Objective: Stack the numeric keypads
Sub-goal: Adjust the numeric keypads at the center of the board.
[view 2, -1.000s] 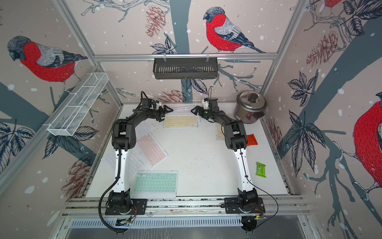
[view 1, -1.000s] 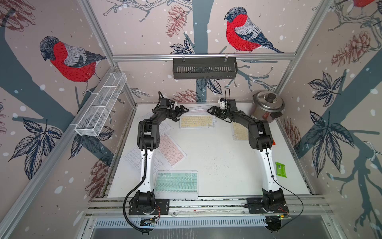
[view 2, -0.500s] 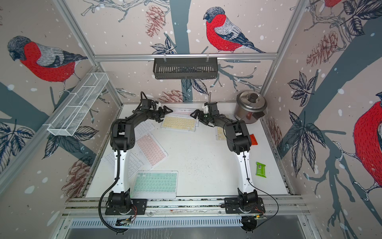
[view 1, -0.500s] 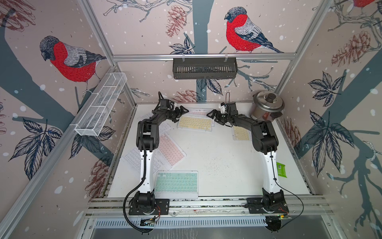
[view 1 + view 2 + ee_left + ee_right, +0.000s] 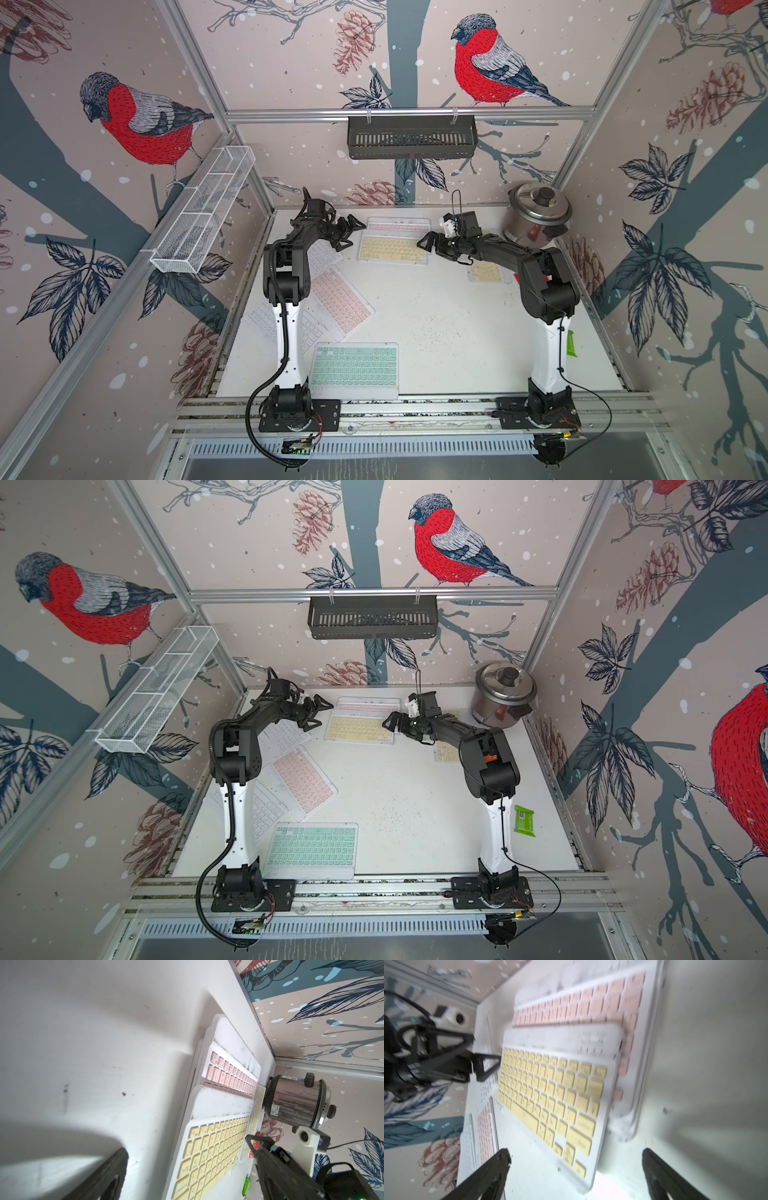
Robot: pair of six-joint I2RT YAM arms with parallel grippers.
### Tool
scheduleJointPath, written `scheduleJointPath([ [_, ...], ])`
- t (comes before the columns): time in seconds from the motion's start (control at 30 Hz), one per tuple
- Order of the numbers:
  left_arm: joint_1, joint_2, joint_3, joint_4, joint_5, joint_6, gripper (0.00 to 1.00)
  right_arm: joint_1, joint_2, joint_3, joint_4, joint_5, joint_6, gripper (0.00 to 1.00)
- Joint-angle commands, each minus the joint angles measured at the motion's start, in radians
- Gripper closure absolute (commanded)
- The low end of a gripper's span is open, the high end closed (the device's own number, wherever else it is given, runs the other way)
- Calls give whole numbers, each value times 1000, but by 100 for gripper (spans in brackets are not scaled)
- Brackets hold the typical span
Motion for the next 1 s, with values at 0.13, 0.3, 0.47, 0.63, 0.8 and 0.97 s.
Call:
scheduleJointPath([
  [0.13,1,-128,-203,-29,-33,3,4,115,-142,-166,-60,329,-51,0],
  [0.3,1,-234,-425,92,6,-56,4,233,-53,-68,-177,579,-69,0],
  [0.47,-1,-298,-539,148,9,-77,3,277,28,-5,-204,705,18,0],
  [0.63,-26,-294,-550,177,26,-104,4,275,85,49,-206,700,55,0],
  [0.8,-49,-262,-497,191,30,-130,4,270,127,114,-216,656,61,0],
  [0.97,-51,-228,-427,171,17,-139,4,244,140,148,-215,609,76,0],
])
